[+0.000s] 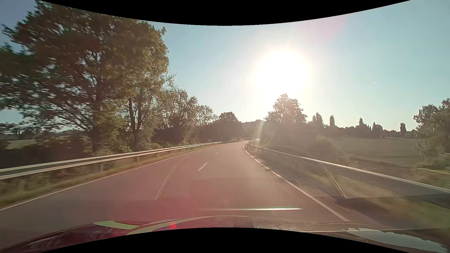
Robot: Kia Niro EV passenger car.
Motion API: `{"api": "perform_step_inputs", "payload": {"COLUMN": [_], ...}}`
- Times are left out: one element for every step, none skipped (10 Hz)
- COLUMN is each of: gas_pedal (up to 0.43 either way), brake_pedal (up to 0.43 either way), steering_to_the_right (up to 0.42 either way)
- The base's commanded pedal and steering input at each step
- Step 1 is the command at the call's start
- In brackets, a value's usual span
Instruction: Follow the waypoints while adhering to traffic rules and regulations
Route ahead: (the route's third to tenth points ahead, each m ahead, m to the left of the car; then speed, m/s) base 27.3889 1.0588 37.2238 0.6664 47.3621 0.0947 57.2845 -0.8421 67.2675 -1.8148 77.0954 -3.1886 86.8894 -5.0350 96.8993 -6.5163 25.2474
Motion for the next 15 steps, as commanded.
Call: {"api": "perform_step_inputs", "payload": {"gas_pedal": [0.220,0.220,0.220,0.220,0.220,0.220,0.220,0.220,0.220,0.220,0.220,0.220,0.228,0.240,0.240], "brake_pedal": [0.000,0.000,0.000,0.000,0.000,0.000,0.000,0.000,0.000,0.000,0.000,0.000,0.000,0.000,0.000], "steering_to_the_right": [0.018,0.015,0.013,0.012,0.012,0.012,0.012,0.011,0.011,0.008,0.004,0.004,0.005,0.005,0.006]}}
